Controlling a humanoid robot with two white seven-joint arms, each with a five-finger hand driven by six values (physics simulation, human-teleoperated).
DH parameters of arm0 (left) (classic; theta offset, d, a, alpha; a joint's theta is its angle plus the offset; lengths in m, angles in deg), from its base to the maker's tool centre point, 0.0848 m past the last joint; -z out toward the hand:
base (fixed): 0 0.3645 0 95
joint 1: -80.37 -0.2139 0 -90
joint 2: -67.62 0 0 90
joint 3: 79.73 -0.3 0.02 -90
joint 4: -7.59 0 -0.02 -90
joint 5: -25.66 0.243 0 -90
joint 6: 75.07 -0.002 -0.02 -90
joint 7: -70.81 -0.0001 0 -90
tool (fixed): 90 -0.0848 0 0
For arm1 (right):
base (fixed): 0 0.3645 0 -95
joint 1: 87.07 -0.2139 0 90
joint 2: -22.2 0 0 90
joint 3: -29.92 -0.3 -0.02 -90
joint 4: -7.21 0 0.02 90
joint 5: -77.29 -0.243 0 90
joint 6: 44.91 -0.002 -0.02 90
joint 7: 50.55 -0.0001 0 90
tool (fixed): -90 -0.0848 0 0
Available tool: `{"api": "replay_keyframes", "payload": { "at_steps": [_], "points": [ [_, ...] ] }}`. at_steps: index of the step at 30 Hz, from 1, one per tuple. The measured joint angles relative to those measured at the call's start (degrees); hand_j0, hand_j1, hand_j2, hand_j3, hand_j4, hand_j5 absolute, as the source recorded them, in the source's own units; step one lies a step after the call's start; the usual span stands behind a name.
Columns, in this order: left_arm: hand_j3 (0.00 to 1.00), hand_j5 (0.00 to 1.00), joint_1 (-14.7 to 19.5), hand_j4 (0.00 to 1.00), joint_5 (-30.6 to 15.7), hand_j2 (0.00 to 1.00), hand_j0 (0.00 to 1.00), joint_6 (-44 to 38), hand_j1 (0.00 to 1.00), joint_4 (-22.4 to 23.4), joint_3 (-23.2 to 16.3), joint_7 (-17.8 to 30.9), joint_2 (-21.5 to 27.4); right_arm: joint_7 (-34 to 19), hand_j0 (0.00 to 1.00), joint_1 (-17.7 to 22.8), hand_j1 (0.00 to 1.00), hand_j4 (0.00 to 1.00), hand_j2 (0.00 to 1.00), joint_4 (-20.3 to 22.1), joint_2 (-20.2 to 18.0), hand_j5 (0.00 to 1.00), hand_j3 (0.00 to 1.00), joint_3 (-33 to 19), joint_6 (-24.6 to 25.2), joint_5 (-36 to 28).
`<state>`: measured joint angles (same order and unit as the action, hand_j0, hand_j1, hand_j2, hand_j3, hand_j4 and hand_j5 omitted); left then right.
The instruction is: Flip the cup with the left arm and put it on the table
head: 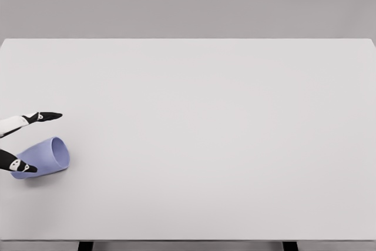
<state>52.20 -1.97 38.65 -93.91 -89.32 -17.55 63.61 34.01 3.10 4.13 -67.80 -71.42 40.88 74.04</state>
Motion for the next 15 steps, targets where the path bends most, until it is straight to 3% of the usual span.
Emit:
{"api": "replay_keyframes", "payload": {
  "at_steps": [5,15],
  "points": [
    [1.0,1.0,-2.1,1.0,0.0,1.0,1.0,0.4,1.0,0.0,-0.1,0.1,-0.4,0.0,1.0,0.0,1.0,1.0,1.0,0.0,0.0,1.0,1.0,0.0,0.0,0.0],
    [1.0,1.0,-2.3,1.0,0.2,1.0,1.0,-1.2,1.0,0.1,0.1,0.2,-0.6,0.0,1.0,0.0,1.0,1.0,1.0,0.0,0.0,1.0,1.0,0.0,0.0,0.0]
  ]
}}
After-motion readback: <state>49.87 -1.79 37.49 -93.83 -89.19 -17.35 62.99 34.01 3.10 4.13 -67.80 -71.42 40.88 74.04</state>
